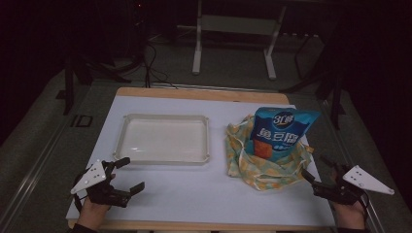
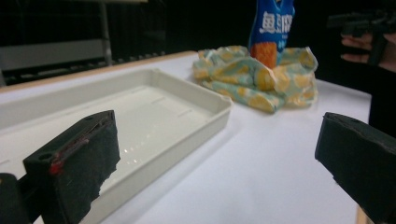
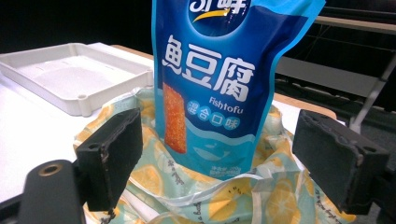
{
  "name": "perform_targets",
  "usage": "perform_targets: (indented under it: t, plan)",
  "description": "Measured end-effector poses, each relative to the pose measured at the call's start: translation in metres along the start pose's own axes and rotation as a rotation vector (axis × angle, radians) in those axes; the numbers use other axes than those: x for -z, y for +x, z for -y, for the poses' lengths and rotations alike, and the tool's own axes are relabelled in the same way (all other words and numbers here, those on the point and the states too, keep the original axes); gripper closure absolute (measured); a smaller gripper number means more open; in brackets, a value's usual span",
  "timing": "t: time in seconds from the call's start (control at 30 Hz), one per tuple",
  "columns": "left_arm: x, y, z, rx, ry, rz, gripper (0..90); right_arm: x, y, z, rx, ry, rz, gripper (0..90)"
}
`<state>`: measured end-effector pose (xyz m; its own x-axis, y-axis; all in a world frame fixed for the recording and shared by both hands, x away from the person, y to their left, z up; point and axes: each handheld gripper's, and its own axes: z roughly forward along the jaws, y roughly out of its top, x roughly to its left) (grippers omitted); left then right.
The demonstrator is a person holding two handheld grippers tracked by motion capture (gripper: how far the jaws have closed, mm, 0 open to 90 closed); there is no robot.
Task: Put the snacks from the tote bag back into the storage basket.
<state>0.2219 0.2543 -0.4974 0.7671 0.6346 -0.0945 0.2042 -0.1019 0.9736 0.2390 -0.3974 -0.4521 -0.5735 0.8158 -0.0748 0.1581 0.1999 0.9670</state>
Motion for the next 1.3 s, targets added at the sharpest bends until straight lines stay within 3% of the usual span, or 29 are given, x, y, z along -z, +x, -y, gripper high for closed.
perform_targets:
  t: [0.1, 0.13, 0.23, 0.37, 0.4, 0.43, 0.63, 0.93, 1.1, 1.3]
  plan:
    - [0.001, 0.001, 0.0, -0.005, 0.017, -0.021, 0.5, 0.0, 0.002, 0.001, 0.005, 0.02, -0.022, 15.3]
    - [0.002, 0.001, 0.0, -0.009, 0.02, -0.047, 0.5, 0.0, 0.002, 0.001, 0.005, 0.02, -0.022, 15.3]
    - [0.003, 0.001, 0.0, -0.015, 0.016, -0.082, 0.5, 0.001, 0.001, 0.001, -0.02, 0.03, -0.028, 14.0]
    - [-0.001, -0.002, 0.0, -0.022, 0.02, -0.071, 0.5, 0.002, 0.002, 0.0, -0.004, 0.042, -0.003, 13.3]
    - [-0.003, -0.002, 0.0, -0.014, 0.026, -0.049, 0.5, 0.002, 0.002, -0.001, -0.008, 0.044, 0.007, 13.2]
    - [-0.005, -0.003, 0.0, -0.014, 0.028, -0.042, 0.5, 0.003, 0.001, -0.001, -0.031, 0.034, 0.001, 13.1]
    - [-0.012, -0.009, -0.003, -0.008, 0.037, -0.004, 0.5, 0.005, 0.0, -0.003, -0.056, 0.016, -0.005, 13.0]
    - [-0.013, -0.008, 0.0, -0.007, 0.059, -0.004, 0.5, 0.004, 0.0, -0.001, -0.046, 0.038, -0.011, 13.0]
    - [-0.016, -0.008, -0.001, -0.008, 0.054, -0.005, 0.5, 0.005, -0.001, -0.001, -0.06, 0.042, -0.029, 13.0]
    - [-0.023, -0.009, -0.004, 0.013, 0.061, 0.005, 0.4, 0.009, -0.006, -0.001, -0.08, 0.04, -0.011, 12.9]
